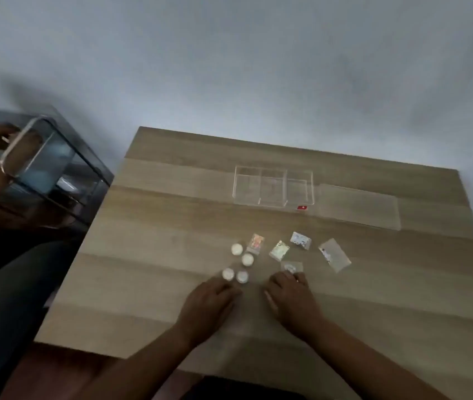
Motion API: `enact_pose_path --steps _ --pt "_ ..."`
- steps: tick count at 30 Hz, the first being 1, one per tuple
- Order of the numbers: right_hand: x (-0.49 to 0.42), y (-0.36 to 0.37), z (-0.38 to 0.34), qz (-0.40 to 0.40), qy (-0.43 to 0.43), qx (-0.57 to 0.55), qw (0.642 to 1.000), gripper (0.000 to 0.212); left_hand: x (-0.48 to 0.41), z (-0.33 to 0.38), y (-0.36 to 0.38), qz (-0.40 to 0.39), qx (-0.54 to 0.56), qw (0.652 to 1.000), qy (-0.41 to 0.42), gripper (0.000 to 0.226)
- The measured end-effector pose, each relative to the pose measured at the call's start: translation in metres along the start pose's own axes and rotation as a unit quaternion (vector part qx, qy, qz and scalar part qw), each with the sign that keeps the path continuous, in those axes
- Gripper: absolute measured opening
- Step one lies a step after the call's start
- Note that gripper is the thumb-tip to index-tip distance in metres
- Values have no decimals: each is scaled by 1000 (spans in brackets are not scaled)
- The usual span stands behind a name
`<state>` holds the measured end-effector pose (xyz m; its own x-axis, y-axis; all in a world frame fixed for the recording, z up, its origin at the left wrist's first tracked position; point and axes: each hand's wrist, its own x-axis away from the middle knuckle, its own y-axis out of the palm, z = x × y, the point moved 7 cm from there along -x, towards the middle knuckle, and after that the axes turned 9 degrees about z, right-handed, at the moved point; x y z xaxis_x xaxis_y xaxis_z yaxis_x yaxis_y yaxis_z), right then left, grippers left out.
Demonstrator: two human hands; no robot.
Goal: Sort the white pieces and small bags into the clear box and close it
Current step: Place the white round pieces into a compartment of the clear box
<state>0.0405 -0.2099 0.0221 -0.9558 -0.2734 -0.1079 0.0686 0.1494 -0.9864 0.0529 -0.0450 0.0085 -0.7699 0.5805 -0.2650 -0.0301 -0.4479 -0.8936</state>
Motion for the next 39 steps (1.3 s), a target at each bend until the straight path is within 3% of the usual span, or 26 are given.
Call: enact_pose_path --steps 5,8,19,24,28,34,39 --pt "-32 1 -11 -28 28 -124 991 21 -23 -28 -11 -8 -5 993 -121 37" --pt "-38 12 -20 -73 19 -121 990 36 -29 -35 -7 -52 1 986 -156 46" --pt "-45 18 -17 -43 25 -154 987 28 -51 -46 -14 -33 42 993 -103 29" --pt "-41 10 10 -4 129 -261 957 27 -118 -64 -44 26 38 995 -86 30" --pt "-35 -1 43 52 223 -281 932 20 -197 -76 -58 48 19 997 -60 33" --pt "-16 -7 75 95 291 -277 911 20 -278 -80 -24 -68 -101 992 -27 30" --pt "2 -6 85 112 334 -281 893 24 -295 -79 4 -160 -289 943 45 24"
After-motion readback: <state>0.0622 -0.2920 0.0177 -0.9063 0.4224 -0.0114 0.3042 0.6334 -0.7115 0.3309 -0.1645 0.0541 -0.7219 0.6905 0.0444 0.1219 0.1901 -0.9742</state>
